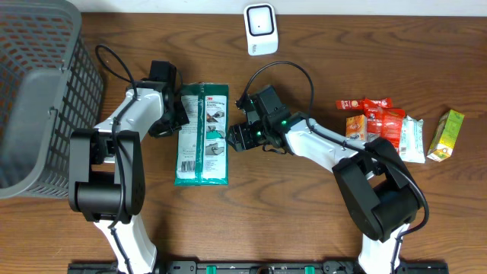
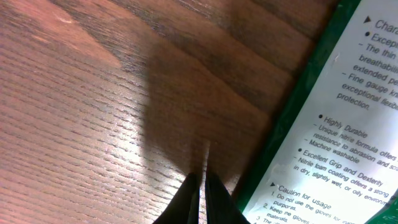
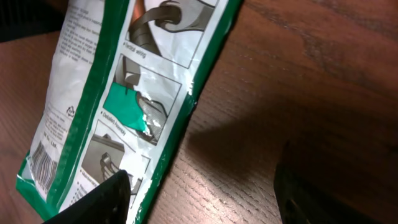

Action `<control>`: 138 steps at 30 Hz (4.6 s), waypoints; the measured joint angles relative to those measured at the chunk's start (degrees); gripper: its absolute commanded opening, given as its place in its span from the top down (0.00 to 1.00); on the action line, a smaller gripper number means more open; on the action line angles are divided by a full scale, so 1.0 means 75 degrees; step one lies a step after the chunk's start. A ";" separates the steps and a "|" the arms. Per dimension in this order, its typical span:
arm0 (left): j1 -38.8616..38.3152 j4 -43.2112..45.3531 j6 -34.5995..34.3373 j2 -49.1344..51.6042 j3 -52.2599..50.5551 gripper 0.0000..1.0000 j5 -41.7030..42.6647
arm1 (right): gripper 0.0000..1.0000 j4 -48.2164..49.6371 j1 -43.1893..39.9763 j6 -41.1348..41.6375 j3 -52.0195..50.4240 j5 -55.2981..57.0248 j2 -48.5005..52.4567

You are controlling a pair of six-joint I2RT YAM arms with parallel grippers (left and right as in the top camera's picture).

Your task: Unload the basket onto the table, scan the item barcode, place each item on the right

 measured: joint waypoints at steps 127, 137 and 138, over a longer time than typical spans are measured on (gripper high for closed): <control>0.1810 -0.0420 -0.0143 -0.6251 -0.0169 0.18 0.0256 | 0.99 -0.3316 -0.0635 -0.5211 0.2171 0.1390 -0.3235; 0.1810 -0.0504 -0.0143 -0.6251 -0.0169 0.17 0.0286 | 0.99 -0.1358 -0.0119 -0.9920 0.2238 0.3552 -0.3177; 0.1810 -0.0501 -0.0143 -0.6251 -0.0169 0.17 0.0286 | 0.99 -0.1046 -0.0119 -1.0203 0.2244 0.3754 -0.3124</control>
